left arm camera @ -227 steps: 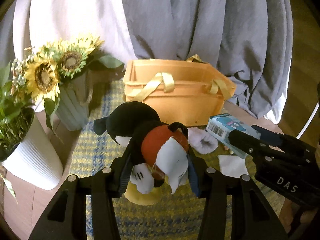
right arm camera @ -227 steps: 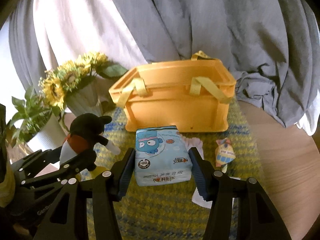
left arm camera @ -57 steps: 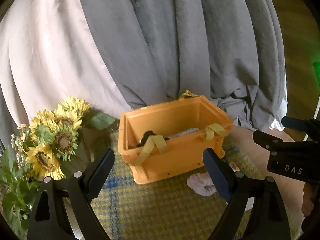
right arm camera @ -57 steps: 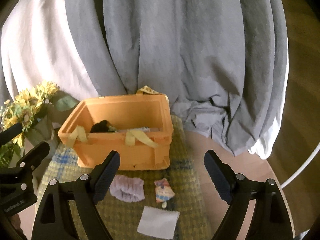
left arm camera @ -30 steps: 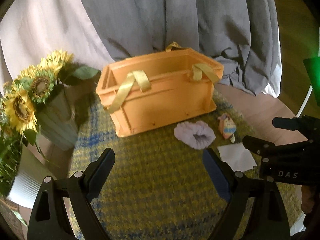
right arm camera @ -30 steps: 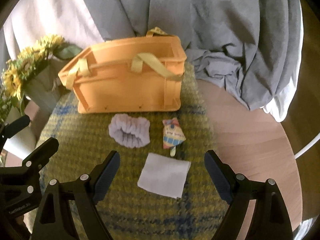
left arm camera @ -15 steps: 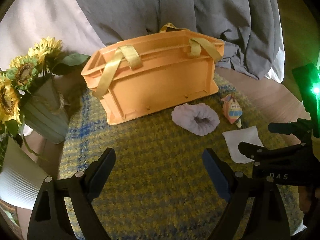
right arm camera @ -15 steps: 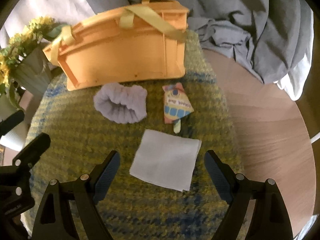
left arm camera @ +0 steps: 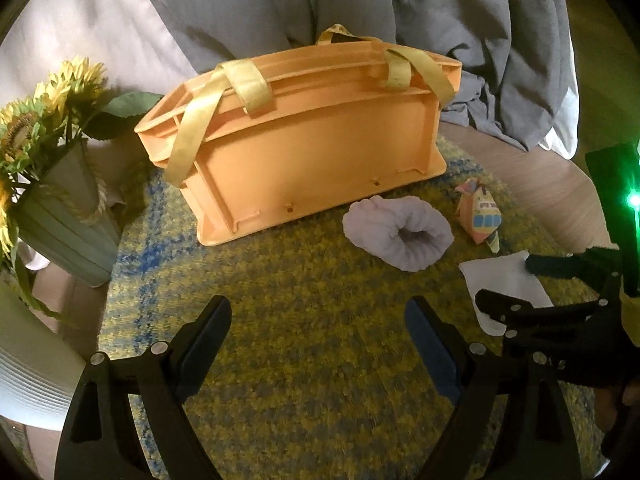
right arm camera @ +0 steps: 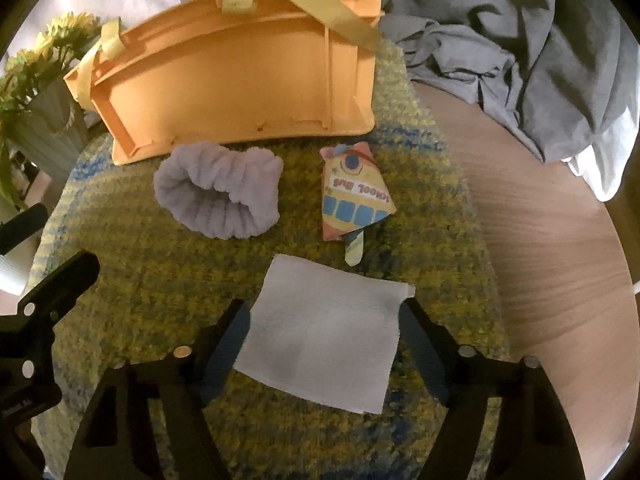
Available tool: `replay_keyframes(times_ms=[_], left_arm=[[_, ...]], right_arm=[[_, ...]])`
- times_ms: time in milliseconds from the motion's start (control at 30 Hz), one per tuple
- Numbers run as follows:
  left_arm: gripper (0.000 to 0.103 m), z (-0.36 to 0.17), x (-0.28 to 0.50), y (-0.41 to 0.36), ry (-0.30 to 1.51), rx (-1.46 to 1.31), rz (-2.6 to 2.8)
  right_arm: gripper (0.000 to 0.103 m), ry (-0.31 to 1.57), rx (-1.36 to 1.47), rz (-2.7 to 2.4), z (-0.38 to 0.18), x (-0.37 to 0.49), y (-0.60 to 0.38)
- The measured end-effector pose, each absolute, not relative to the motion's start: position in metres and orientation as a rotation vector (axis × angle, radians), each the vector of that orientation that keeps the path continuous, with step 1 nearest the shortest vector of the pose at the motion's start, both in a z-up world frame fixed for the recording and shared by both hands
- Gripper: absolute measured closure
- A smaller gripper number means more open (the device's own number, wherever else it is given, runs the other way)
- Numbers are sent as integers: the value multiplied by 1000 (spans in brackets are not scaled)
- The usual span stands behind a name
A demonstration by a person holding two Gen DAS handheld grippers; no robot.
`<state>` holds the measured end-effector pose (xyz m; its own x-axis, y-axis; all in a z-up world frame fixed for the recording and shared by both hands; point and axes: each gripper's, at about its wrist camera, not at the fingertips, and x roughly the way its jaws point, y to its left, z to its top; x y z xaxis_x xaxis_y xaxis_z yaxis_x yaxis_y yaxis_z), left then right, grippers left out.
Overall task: Organize soft objects
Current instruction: 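Grasp the lavender wristband with left gripper while right gripper grasps white tissue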
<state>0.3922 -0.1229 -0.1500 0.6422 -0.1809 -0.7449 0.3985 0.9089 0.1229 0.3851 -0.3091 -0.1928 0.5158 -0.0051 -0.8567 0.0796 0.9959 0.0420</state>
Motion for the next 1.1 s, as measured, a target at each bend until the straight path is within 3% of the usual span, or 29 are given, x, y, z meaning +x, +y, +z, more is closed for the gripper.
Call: replay_keyframes(times_ms=[200, 633, 800, 1100], left_arm=[[13, -155, 401, -125, 824, 263, -351], [18, -158, 421, -147, 836, 234, -437], [19, -157, 427, -158, 818, 258, -459], [39, -167, 442, -172, 839, 282, -485]], right_arm=[[45, 1035, 59, -39, -197, 387, -304], [88, 1002, 81, -23, -195, 383, -306], [93, 985, 132, -14, -191, 382, -313], [94, 936, 174, -6, -178, 387, -318]])
